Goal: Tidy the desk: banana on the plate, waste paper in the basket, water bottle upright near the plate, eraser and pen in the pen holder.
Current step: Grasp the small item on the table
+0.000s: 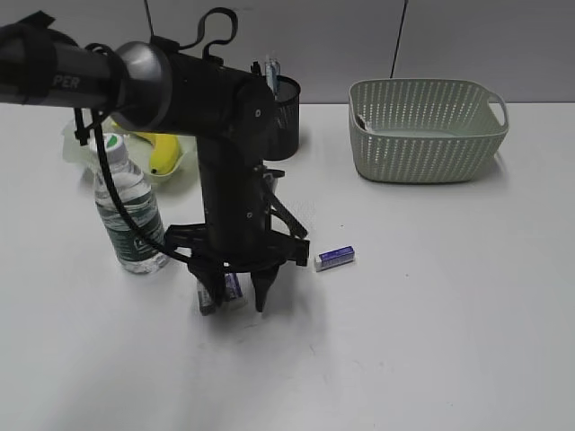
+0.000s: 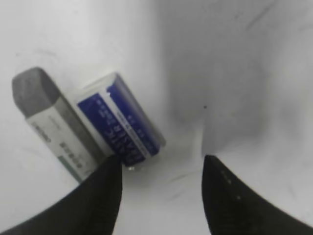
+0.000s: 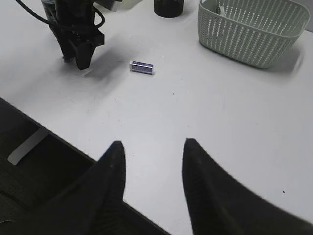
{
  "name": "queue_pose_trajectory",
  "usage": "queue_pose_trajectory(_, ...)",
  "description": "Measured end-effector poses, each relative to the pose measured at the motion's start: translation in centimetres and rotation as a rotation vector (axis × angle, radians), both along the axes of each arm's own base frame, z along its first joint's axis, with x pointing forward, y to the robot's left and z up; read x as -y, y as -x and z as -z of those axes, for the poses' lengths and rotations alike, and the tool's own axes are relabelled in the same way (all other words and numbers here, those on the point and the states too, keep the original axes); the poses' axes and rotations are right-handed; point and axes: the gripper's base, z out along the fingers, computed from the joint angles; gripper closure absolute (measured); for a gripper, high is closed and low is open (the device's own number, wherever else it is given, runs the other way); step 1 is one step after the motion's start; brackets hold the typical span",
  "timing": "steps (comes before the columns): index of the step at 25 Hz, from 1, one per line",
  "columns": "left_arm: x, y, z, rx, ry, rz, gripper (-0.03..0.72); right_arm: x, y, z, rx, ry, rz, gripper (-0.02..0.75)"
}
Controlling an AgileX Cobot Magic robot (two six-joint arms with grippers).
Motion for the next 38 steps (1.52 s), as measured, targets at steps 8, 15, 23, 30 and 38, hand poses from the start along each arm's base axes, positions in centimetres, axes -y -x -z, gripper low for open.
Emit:
queue_pose_trajectory(8,0.7,-0.9,0.0,0.102,0.08,-0.007,0.293,0.0,0.0,0.0,-0.001,-0.001,0.0,0.416)
queue_pose_trajectory(15,1.2,-1.6,-1.0,0.144,0.122,0.045,0.293,0.0,0.0,0.0,0.0,0.0,0.001,0.416)
queue_pose_trajectory(23,0.5,-1.9,-2.2,0.135,0.024,0.019,0.293,0.0,0.0,0.0,0.001,0.0,0.003,0.416)
queue_pose_trajectory(30,0.1,-3.1,-1.6,0.144,0.078,-0.068,0.293,0.0,0.0,0.0,0.001,0.001,0.003,0.416)
queue_pose_trajectory(38,-0.5,-3.6,-0.5,0.106,0.067,-0.101,0.293,0.0,0.0,0.0,0.0,0.0,0.004,0.416)
